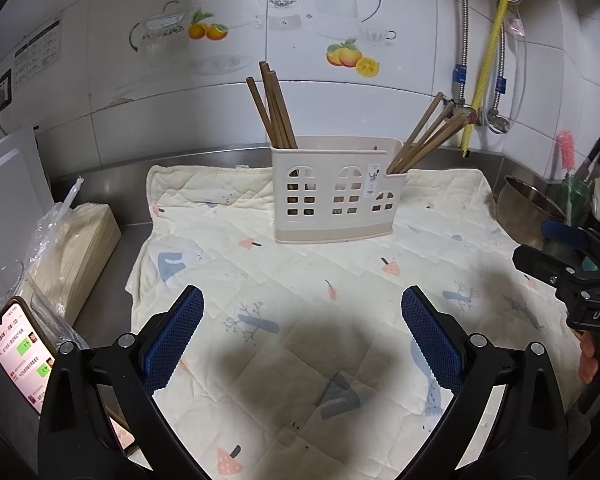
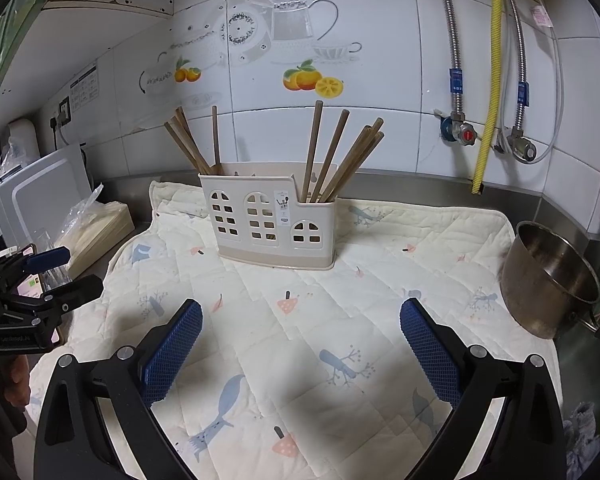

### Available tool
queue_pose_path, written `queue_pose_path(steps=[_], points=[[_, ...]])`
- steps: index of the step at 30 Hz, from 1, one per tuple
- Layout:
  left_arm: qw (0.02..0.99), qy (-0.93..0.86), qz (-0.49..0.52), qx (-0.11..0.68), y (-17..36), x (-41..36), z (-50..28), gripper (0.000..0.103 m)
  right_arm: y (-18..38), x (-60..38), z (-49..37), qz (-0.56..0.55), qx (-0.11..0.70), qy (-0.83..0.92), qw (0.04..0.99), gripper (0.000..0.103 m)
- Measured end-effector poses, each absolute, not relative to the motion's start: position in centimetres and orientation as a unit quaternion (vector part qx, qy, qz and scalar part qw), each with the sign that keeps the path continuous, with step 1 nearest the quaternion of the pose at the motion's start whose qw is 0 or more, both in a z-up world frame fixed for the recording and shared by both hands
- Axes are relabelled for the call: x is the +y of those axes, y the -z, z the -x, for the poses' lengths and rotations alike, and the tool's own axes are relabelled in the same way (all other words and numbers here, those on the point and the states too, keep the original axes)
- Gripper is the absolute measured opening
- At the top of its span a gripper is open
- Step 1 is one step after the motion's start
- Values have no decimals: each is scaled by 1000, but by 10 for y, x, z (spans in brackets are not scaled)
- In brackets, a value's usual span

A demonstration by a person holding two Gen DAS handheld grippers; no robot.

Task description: Organize utensils

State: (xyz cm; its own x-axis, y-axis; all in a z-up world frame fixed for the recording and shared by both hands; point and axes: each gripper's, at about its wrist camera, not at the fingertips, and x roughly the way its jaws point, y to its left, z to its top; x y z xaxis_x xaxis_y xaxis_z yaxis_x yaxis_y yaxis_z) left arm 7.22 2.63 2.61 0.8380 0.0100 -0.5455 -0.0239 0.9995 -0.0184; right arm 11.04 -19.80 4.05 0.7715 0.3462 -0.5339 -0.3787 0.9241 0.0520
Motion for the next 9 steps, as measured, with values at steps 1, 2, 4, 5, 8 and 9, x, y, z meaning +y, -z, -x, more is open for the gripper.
queue_pose_path(steps=[1,2,4,5,8,9], points=[[958,-11,13,285,-26,27,-73,98,-41,-198,-111,29,278,-193,941,96],[958,-13,15,286,-26,28,-73,98,-40,-198,-110,28,278,-193,940,96],[958,-14,17,287,-25,29,-73,98,-39,-198,-111,28,280,-192,940,96],[957,-15,18,288,-25,30,-72,98,-39,-198,-111,27,280,-192,940,96],[957,-14,17,290,-24,29,-73,98,-37,-199,-111,25,281,-192,940,96],[957,-14,17,291,-23,29,-74,98,-37,-199,-110,25,281,-192,940,96]])
